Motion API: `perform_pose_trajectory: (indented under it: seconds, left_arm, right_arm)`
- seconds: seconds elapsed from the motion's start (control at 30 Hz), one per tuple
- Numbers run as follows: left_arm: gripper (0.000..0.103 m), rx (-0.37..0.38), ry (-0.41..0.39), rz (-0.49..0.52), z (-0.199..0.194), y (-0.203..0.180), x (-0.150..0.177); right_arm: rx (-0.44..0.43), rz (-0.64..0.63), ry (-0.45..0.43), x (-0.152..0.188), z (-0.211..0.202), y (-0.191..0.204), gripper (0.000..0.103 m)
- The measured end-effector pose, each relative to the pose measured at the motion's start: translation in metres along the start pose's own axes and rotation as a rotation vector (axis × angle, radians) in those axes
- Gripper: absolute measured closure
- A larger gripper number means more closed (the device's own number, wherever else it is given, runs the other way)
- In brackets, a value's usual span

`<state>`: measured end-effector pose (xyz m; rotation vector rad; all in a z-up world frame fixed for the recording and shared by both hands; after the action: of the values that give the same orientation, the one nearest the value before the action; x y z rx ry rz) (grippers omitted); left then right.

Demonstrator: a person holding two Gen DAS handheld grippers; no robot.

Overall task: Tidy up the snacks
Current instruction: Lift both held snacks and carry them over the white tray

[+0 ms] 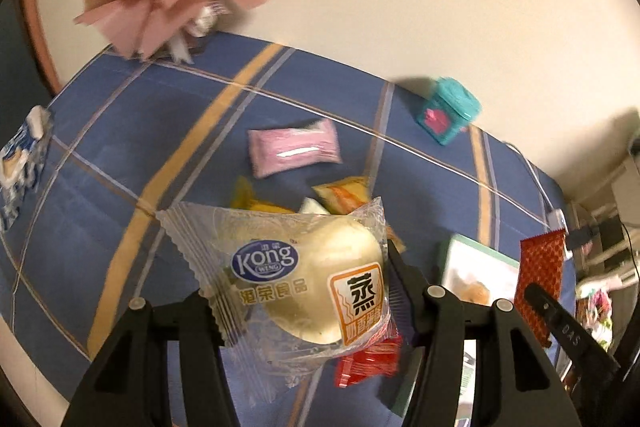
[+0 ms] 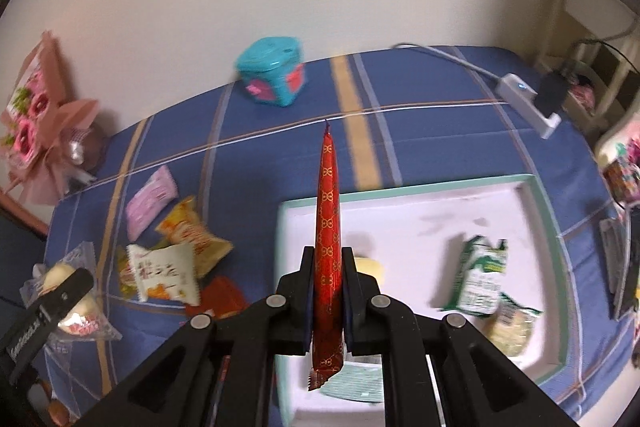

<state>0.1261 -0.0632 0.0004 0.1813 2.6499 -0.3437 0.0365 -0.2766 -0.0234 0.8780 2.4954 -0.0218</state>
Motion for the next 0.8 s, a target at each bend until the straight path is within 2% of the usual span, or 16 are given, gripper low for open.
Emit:
perform_pose_trajectory:
  seconds: [0.2,0.53,0.8]
  left_arm:
    - [0.044,0.059,0.026,0.117,0.005,-0.057,0.019]
    - [0.044,0.126,0.098,0.332,0.025,-0.151,0.074]
    - [0.044,0.141,0.142,0.465,0.043,-0.196,0.111]
  right_arm:
    - [0.060,0.078,-0.008,-0.001,-0.004,-0.046,0.092]
    - [0.144,0.173,-0.034,-0.013,-0.019,-0.115,0.091]
    - [0.186,0.221,-0.042,-0.010,-0.017,-0.163,0.091]
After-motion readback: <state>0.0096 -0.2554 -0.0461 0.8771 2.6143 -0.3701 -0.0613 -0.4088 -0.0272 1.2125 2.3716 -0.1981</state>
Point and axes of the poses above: each gripper's, at about its wrist camera, not at the fingertips, and z roughly the way its jaws point, y to its left, x to its underside, the point moved 3 cm from there along z, roughly the way its jaws point, and after that the axes turned 1 degree about y, right-handed, at the moved point
